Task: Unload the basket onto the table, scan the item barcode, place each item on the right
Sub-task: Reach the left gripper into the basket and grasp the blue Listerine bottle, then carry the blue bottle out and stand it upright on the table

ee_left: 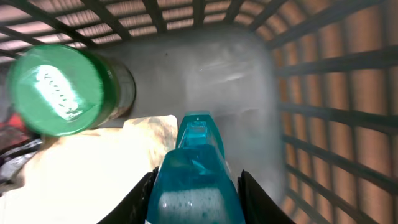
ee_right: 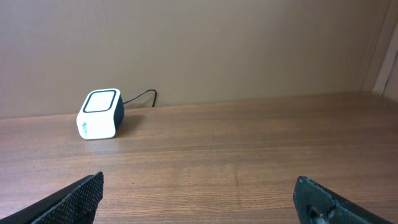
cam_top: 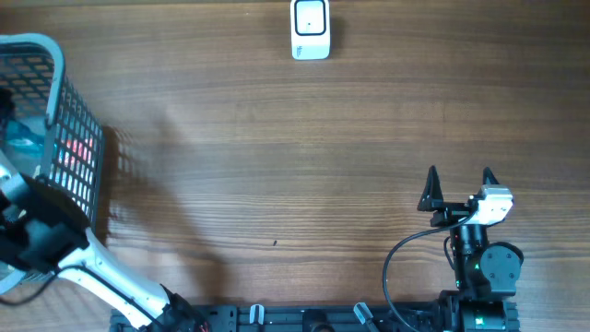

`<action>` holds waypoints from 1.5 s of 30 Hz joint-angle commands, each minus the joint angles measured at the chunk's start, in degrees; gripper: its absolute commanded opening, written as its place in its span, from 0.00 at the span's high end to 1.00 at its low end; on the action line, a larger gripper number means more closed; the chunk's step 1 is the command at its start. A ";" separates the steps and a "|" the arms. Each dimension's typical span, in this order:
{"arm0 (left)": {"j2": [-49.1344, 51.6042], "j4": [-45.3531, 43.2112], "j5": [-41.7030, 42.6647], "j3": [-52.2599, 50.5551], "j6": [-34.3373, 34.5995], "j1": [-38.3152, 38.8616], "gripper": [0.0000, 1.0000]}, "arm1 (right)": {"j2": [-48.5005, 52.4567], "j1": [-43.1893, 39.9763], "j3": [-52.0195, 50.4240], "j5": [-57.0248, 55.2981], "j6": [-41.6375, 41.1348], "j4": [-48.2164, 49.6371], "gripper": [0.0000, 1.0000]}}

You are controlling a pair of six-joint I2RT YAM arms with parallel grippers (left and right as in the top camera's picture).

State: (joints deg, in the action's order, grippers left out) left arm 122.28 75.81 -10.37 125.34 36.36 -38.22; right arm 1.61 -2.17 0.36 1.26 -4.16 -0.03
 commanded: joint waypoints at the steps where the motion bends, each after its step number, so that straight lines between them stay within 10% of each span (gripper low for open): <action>1: -12.68 -0.85 5.55 0.57 0.37 -0.04 0.70 | -0.42 0.39 -0.07 0.48 1.01 0.17 0.00; 15: -35.58 -9.05 42.84 0.55 3.02 10.86 0.67 | -0.42 0.39 -0.07 0.48 1.01 0.17 0.00; 27: -27.04 3.15 9.81 -0.72 -1.81 46.03 0.64 | -0.42 0.39 -0.07 0.48 1.01 0.17 0.00; 45: -3.17 -5.60 0.22 -15.96 -12.37 57.33 0.65 | -0.42 0.39 -0.07 0.48 0.98 0.17 0.00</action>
State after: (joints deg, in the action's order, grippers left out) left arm 119.57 70.72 -6.83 113.89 26.96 19.14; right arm 1.61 -2.17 0.36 1.26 -4.16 -0.03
